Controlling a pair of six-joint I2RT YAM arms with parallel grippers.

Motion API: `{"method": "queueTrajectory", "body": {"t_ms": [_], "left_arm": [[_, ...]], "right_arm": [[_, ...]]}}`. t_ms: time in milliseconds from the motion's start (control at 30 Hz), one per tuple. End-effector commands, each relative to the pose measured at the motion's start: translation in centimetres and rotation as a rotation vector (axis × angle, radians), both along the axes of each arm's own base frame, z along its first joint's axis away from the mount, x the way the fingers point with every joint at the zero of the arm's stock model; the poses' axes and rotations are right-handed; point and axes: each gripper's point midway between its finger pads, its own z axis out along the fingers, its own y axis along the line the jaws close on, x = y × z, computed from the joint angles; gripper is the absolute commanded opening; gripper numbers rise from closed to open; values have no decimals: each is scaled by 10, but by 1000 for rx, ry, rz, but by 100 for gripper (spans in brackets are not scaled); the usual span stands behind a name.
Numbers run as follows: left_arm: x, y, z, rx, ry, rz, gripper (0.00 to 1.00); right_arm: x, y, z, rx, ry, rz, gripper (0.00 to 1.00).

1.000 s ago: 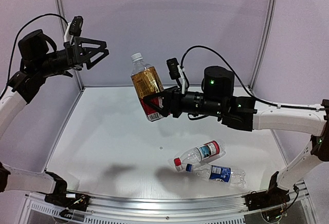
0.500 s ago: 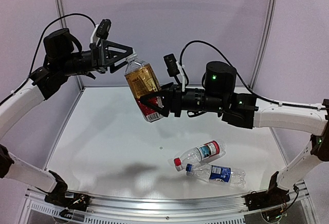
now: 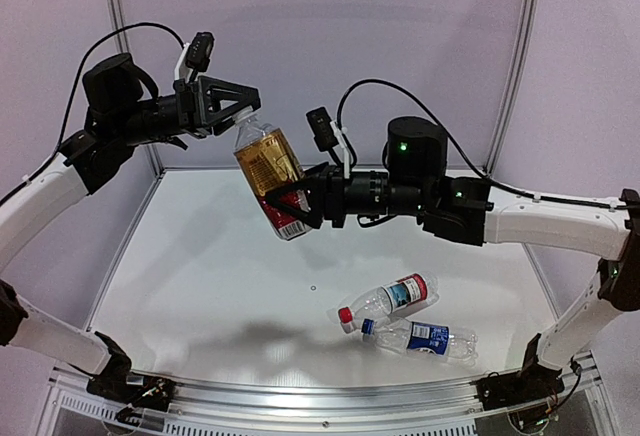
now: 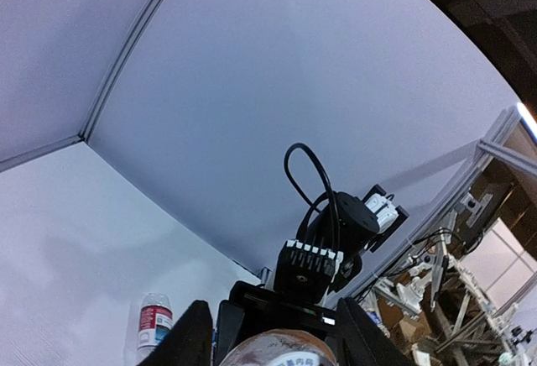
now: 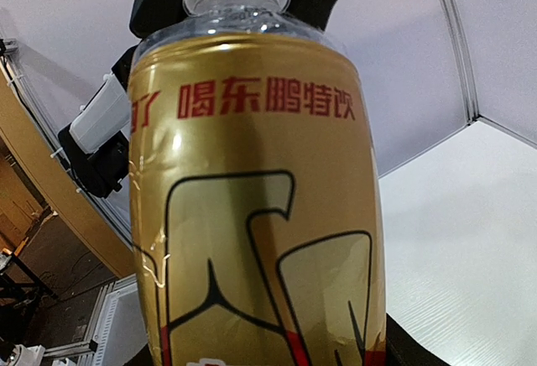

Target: Unscrew the bottle caps

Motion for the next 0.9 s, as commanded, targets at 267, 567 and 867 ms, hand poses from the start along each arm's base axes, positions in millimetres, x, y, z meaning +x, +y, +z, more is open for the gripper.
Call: {"method": "queueTrajectory", "body": {"t_ms": [267,567,867], "left_arm": [[13,5,-43,132,178,135,17],[45,45,-103,327,495,558,42],[55,55,-93,286,503,646,70]], "right_arm": [[35,3,-10,-70,-35,-169,0],[111,-1,-48,-364,-257,-514,0],[114,13,-79,-409,-250,-477,0]]}}
